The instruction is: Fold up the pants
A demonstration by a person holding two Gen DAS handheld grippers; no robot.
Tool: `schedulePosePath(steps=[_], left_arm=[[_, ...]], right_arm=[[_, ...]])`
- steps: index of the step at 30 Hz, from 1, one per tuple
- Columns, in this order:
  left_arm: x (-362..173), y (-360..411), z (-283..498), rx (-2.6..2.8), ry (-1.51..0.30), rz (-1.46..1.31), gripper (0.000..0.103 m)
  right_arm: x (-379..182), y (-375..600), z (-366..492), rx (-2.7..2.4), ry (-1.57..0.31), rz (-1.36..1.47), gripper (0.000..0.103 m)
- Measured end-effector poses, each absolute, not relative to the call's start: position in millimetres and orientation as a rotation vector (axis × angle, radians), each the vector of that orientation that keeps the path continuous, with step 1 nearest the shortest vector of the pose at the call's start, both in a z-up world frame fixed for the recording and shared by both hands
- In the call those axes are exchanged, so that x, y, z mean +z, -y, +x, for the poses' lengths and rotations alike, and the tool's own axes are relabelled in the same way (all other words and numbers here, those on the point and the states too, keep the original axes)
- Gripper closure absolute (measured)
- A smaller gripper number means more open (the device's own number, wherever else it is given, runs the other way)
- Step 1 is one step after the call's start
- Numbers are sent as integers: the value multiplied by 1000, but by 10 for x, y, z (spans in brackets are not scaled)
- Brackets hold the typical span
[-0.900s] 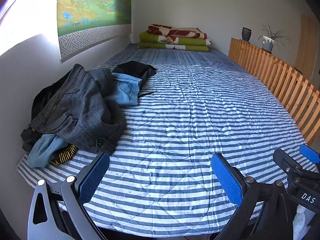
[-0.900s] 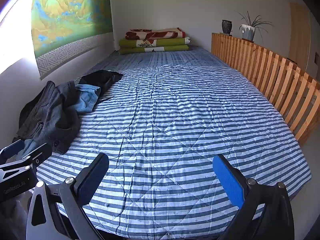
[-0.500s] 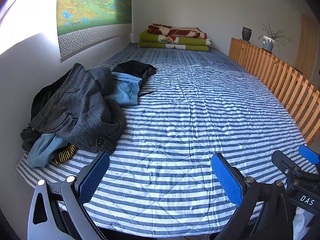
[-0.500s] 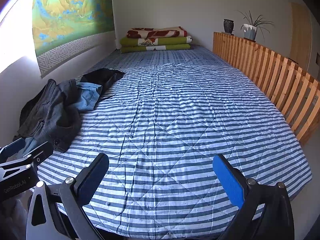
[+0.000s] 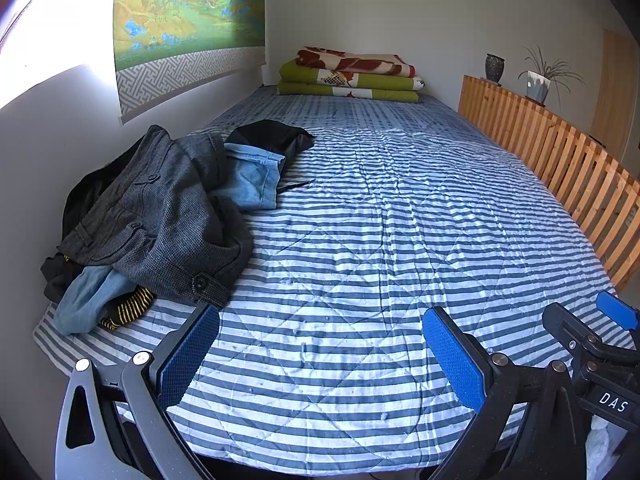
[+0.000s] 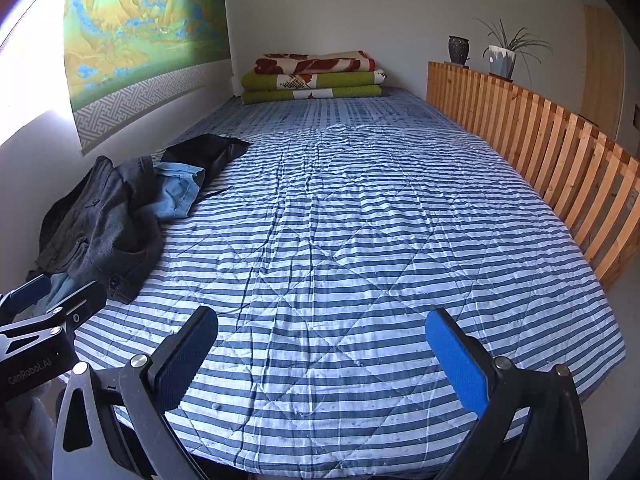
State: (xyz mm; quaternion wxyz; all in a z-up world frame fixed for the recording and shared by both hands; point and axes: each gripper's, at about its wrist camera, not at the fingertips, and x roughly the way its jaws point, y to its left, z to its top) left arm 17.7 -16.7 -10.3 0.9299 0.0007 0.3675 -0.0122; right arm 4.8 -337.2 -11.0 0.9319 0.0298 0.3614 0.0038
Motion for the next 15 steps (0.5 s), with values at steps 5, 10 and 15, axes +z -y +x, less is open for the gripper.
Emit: schedulePosePath(steps=[5,10,15], left_arm=[[-106,168,177,-25,-752,0,0],[-112,162,182,-25,-753,1,0],[-124,153,193,-24,-753,4,0]], right_arm=[[-122,3352,59,10,-742,61,1],[-130,3351,58,11,-744,62,1],[-127,3351,60,9,-742,60,1]])
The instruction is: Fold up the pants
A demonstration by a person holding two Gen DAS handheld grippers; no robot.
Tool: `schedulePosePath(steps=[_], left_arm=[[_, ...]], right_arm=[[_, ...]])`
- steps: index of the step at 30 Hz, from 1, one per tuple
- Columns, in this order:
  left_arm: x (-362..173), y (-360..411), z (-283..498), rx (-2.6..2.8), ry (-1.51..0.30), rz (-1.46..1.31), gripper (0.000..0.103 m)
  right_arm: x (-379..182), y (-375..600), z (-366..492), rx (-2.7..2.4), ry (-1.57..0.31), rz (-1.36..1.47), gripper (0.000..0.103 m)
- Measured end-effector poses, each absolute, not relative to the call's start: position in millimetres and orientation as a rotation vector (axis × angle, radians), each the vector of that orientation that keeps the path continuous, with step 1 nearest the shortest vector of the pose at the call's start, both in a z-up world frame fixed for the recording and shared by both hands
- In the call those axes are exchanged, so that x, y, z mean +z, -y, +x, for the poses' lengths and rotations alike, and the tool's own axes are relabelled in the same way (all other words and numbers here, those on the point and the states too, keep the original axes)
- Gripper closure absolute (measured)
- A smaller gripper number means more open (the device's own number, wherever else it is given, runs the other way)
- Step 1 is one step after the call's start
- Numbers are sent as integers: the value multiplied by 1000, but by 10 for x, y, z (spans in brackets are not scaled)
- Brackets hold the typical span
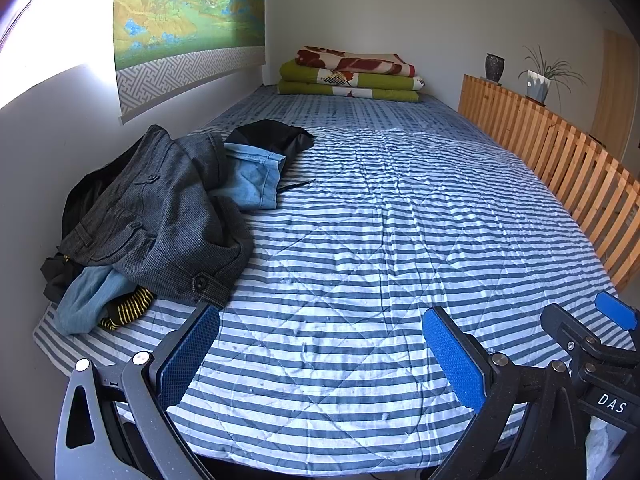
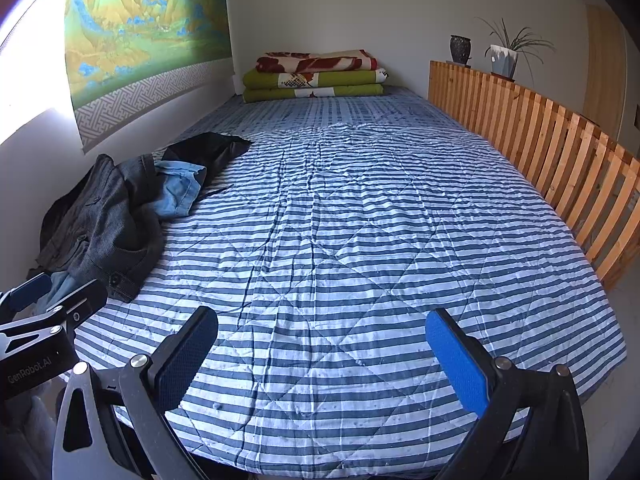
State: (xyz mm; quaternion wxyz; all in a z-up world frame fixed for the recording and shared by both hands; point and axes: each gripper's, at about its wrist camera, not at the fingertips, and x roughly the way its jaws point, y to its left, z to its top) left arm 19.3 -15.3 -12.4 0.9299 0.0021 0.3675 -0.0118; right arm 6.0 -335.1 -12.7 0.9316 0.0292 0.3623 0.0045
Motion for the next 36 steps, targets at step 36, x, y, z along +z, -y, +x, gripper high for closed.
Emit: schedulePosePath(steps=[36], left_arm=[[-120,3,239,32,-750,-7,0]], right_arm=[[-136,3154,192,51,-751,35,1]])
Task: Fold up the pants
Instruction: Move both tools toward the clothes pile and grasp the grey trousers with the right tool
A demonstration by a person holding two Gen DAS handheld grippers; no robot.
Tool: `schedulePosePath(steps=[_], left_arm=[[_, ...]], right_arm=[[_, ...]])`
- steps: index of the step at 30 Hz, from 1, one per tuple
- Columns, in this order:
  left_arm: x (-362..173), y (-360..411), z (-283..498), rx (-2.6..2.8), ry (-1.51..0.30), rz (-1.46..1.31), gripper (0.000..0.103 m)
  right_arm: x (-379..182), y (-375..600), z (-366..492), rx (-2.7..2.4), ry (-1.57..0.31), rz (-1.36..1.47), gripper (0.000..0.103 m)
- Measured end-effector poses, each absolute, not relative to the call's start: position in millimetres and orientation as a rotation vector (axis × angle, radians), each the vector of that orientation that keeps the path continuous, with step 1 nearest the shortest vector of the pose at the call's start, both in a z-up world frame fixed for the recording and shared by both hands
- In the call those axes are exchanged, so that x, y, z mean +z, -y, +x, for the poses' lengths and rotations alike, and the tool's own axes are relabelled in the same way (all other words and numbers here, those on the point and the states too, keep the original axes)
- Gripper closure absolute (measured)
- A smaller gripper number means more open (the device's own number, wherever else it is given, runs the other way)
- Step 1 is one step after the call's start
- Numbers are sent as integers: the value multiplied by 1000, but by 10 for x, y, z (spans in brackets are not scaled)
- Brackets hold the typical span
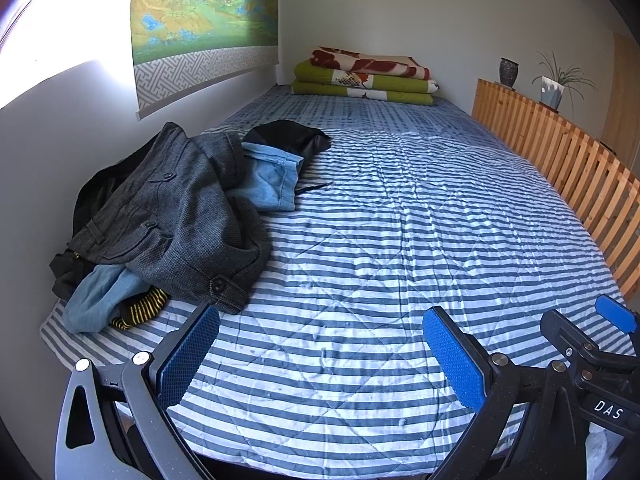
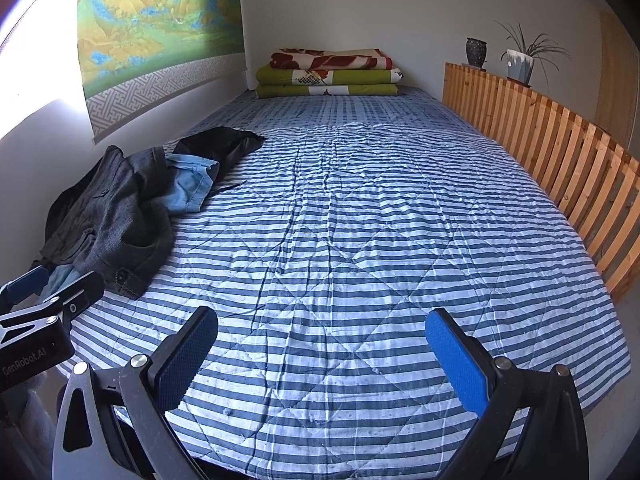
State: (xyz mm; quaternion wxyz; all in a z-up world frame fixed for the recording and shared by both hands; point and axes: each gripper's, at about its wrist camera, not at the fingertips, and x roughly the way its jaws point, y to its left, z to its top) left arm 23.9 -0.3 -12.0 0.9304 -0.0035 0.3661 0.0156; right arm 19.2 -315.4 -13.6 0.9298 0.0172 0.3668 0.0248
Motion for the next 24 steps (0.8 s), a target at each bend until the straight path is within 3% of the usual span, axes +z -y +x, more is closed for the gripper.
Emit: schedulePosePath(steps=[24], left_arm=[[-131,-853,331,196,-738,-93,0]], right_arm=[[-98,2452,576,207,-761,-26,1]])
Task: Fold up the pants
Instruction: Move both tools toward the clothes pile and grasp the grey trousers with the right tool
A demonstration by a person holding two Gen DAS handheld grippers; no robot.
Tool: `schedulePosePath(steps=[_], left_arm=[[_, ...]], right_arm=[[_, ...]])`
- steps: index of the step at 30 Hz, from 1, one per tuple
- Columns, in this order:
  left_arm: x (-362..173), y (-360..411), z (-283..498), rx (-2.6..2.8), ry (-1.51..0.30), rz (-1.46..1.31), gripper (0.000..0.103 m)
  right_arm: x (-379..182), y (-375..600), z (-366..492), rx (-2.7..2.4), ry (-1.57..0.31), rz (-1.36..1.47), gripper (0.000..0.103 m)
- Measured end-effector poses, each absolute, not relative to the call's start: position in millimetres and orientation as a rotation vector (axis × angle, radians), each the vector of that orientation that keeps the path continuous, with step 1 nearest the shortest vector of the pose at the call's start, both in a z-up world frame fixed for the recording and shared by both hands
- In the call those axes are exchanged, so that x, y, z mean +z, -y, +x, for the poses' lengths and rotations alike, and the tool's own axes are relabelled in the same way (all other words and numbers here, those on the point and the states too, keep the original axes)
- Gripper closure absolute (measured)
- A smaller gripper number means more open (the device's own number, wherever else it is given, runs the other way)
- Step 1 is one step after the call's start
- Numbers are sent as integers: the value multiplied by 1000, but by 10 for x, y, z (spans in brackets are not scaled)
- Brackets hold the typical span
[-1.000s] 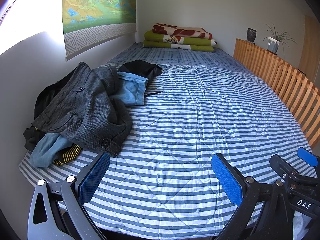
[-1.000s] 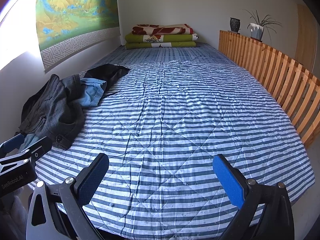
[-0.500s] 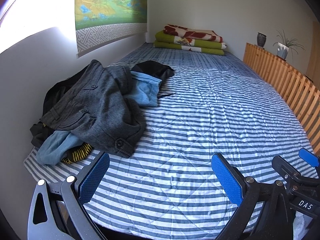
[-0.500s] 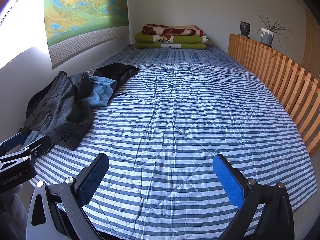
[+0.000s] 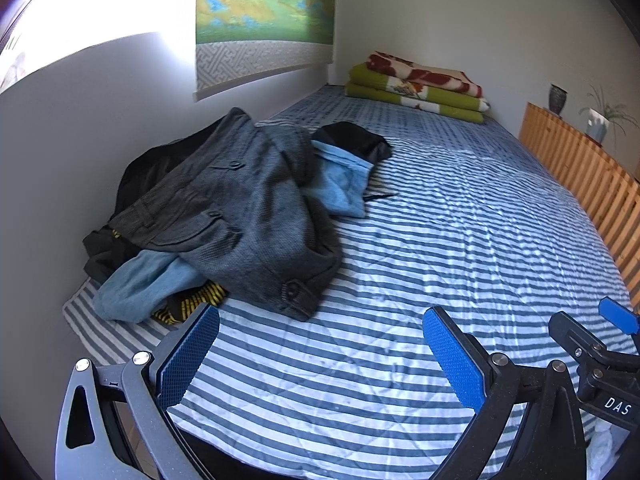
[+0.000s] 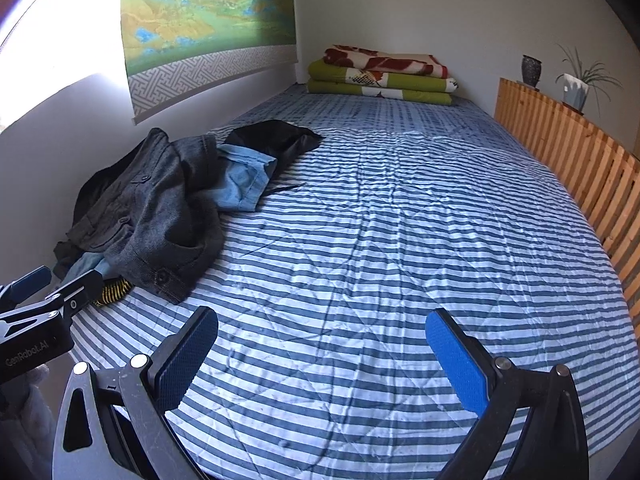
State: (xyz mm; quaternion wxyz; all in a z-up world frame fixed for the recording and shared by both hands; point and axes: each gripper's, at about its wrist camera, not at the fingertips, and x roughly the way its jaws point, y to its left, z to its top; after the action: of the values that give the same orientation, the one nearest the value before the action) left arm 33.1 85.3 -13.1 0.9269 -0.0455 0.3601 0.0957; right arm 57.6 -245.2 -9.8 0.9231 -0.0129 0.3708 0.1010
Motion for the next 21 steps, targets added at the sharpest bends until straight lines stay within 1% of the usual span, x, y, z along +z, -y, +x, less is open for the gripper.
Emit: schedulePosePath(steps=[13,21], left_arm=[[-243,-1779,427,336,-743,-165,0],[-293,-2296,587,410,-742,-154,0]], right_arm=[[89,1577,1167,356,-748,-75,1],[56,939,1502,437,-760,-147,1]])
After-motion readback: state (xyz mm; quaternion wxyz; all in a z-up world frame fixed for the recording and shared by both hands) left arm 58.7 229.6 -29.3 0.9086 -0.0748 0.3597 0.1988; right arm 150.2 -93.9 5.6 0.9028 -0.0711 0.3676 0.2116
